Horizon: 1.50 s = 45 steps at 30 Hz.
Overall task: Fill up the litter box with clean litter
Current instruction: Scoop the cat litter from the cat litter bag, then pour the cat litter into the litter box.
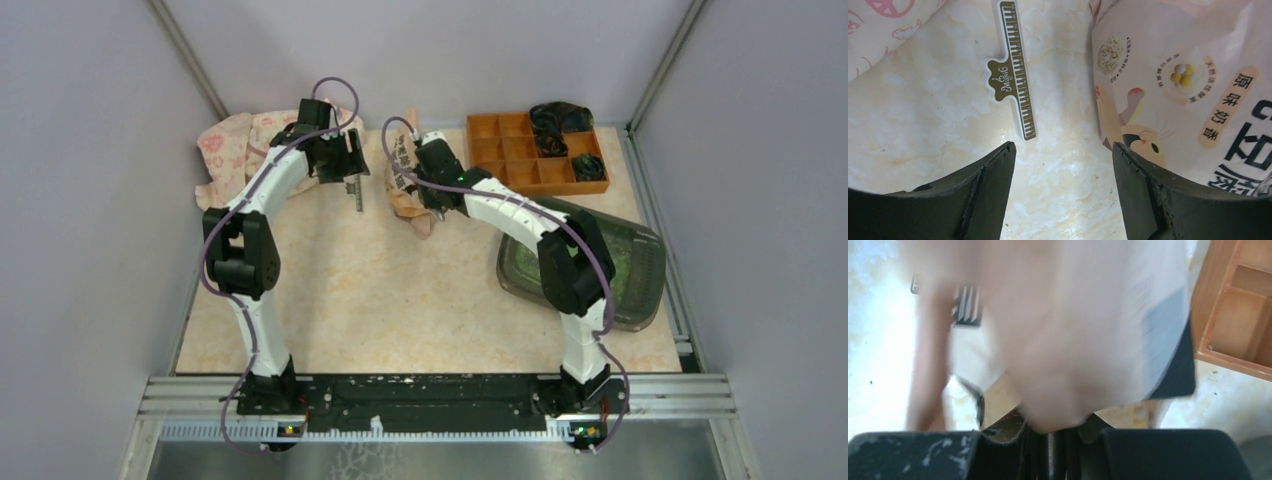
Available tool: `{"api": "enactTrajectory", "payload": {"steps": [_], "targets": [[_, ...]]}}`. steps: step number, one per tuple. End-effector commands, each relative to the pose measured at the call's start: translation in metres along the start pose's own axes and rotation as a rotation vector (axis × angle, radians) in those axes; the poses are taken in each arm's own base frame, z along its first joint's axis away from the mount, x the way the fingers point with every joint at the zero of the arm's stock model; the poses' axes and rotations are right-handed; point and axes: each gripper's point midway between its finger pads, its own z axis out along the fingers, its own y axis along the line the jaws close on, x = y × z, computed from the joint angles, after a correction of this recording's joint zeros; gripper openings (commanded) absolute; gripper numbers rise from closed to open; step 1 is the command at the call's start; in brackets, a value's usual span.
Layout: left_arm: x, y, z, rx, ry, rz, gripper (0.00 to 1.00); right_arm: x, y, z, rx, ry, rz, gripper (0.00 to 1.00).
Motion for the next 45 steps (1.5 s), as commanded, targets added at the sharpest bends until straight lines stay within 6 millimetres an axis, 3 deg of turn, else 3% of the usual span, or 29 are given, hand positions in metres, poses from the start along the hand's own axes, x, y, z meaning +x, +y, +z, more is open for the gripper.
{"api": "enactTrajectory", "payload": {"steps": [1, 7, 15, 20, 32, 41, 45], "targets": [[-0.013, -0.006, -0.014, -0.004, -0.036, 0.027, 0.77, -0.059, 0.004, -0.057, -0.002, -0.208, -0.007, 0.00], [-0.014, -0.005, -0.018, -0.006, -0.040, 0.032, 0.77, -0.059, 0.004, -0.073, 0.005, -0.201, -0.030, 0.00], [-0.014, -0.005, -0.022, -0.013, -0.043, 0.037, 0.77, -0.011, -0.016, -0.091, 0.060, -0.155, -0.047, 0.00], [-0.015, -0.005, -0.024, -0.012, -0.045, 0.034, 0.77, 0.005, -0.028, -0.118, 0.078, -0.185, -0.032, 0.00], [-0.022, -0.003, -0.034, -0.035, -0.067, 0.050, 0.77, 0.017, -0.054, -0.175, 0.117, -0.246, -0.018, 0.00], [-0.025, -0.011, -0.033, 0.004, -0.063, 0.050, 0.77, 0.034, -0.080, -0.246, 0.153, -0.204, 0.072, 0.00], [-0.026, -0.016, -0.033, 0.027, -0.066, 0.052, 0.77, 0.056, -0.099, -0.268, 0.221, -0.147, 0.122, 0.00]]}}
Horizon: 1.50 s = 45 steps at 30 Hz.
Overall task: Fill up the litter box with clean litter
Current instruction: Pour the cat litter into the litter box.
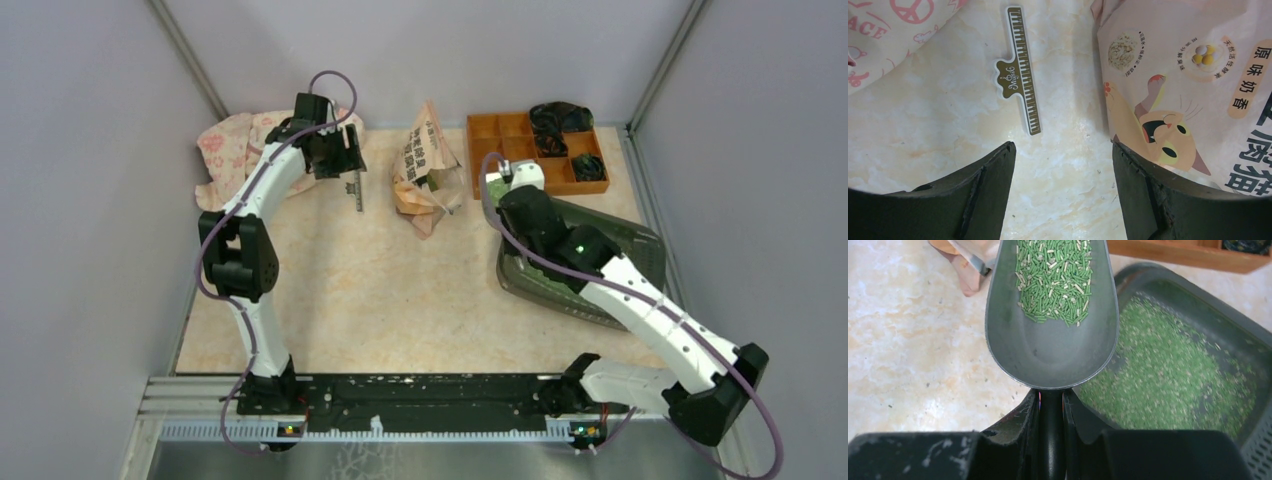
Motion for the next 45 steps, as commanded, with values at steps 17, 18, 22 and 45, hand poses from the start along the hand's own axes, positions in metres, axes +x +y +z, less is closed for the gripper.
{"api": "enactTrajectory", "payload": {"steps": [17, 18, 22, 45], "targets": [[-0.017, -0.037, -0.009, 0.170, -0.028, 0.008, 0.77, 0.046, -0.058, -0.083, 0.169, 0.277, 0.321, 0.00], [-0.018, -0.038, -0.010, 0.172, -0.030, 0.008, 0.77, 0.048, -0.058, -0.082, 0.161, 0.299, 0.336, 0.00], [-0.022, -0.039, -0.012, 0.183, -0.035, 0.008, 0.77, 0.056, -0.057, -0.076, 0.093, 0.410, 0.396, 0.00], [-0.034, -0.021, -0.018, 0.210, -0.049, -0.038, 0.78, 0.044, -0.085, -0.018, -0.248, 0.616, 0.804, 0.00]]}}
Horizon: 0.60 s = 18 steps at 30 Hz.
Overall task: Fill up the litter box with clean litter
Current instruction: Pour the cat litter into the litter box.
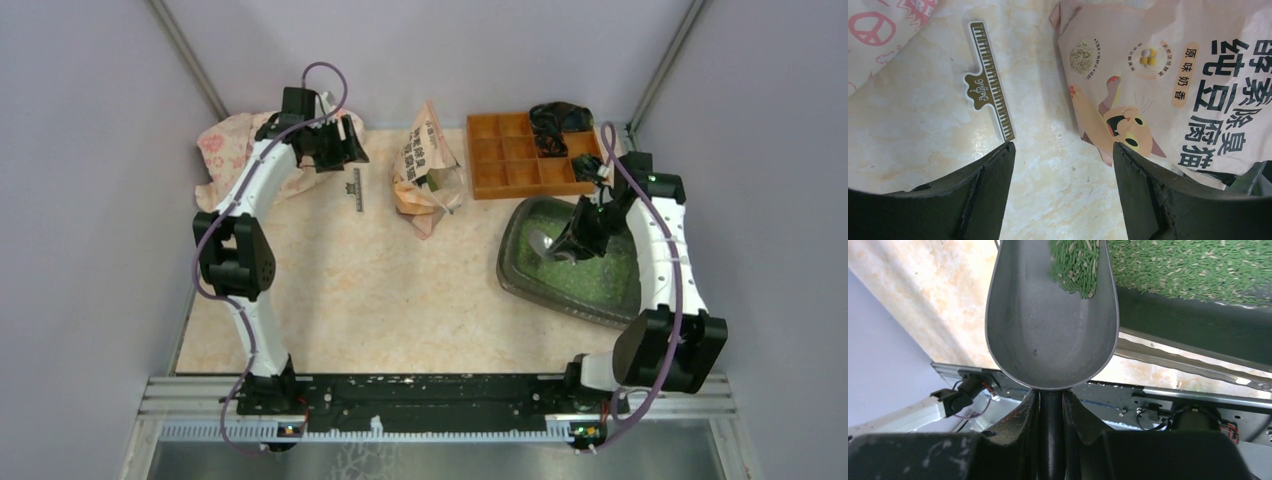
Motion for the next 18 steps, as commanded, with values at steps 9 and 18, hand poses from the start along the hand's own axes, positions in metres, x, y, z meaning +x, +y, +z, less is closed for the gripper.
{"api": "enactTrajectory", "payload": {"steps": [9, 18], "targets": [[-0.018, 0.001, -0.002, 0.043, -0.037, -0.009, 0.78, -0.006, 0.015, -0.006, -0.155, -0.008, 0.036, 0.00], [-0.019, 0.004, -0.001, 0.046, -0.036, -0.014, 0.78, 0.000, 0.015, -0.011, -0.186, -0.039, 0.045, 0.00]]}}
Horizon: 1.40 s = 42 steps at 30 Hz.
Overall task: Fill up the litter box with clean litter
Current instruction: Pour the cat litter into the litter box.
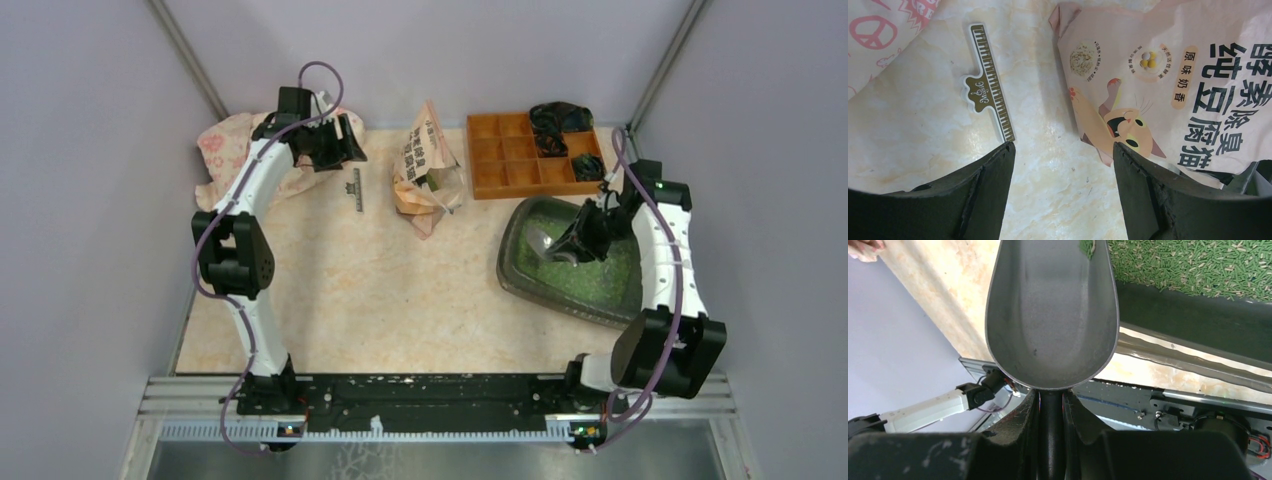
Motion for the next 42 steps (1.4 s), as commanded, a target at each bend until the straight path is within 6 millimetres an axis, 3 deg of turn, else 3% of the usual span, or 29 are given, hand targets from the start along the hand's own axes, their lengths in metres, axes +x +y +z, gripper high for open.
{"api": "enactTrajectory", "payload": {"steps": [1, 4, 6, 17, 22, 25, 29, 36, 39, 42], "targets": [[-0.013, -0.002, 0.000, 0.025, -0.032, 0.003, 0.78, 0.002, 0.016, -0.014, -0.093, -0.076, -0.029, 0.00], [-0.013, -0.003, 0.000, 0.032, -0.031, 0.000, 0.77, 0.005, 0.011, -0.010, -0.093, -0.079, -0.016, 0.00], [-0.012, -0.003, 0.001, 0.033, -0.028, -0.002, 0.77, 0.008, 0.019, -0.008, -0.166, -0.071, 0.003, 0.00], [-0.029, -0.015, 0.005, 0.079, -0.041, -0.022, 0.77, 0.003, 0.008, -0.019, -0.072, -0.168, -0.036, 0.00], [-0.040, -0.027, 0.014, 0.130, -0.029, -0.046, 0.77, 0.004, 0.020, -0.022, -0.156, -0.221, -0.034, 0.00], [-0.041, -0.037, 0.024, 0.173, -0.023, -0.050, 0.78, 0.000, 0.028, -0.037, -0.127, -0.301, -0.119, 0.00], [-0.037, -0.044, 0.042, 0.201, 0.004, -0.062, 0.77, 0.001, 0.053, -0.046, -0.022, -0.344, -0.306, 0.00], [-0.034, -0.047, 0.057, 0.186, 0.004, -0.062, 0.77, 0.007, 0.129, -0.063, -0.018, -0.366, -0.550, 0.00], [-0.032, -0.046, 0.061, 0.183, 0.005, -0.063, 0.77, 0.011, 0.150, -0.051, 0.083, -0.331, -0.729, 0.00], [-0.032, -0.044, 0.063, 0.176, 0.003, -0.056, 0.77, -0.004, 0.151, -0.029, 0.200, -0.324, -0.820, 0.00]]}}
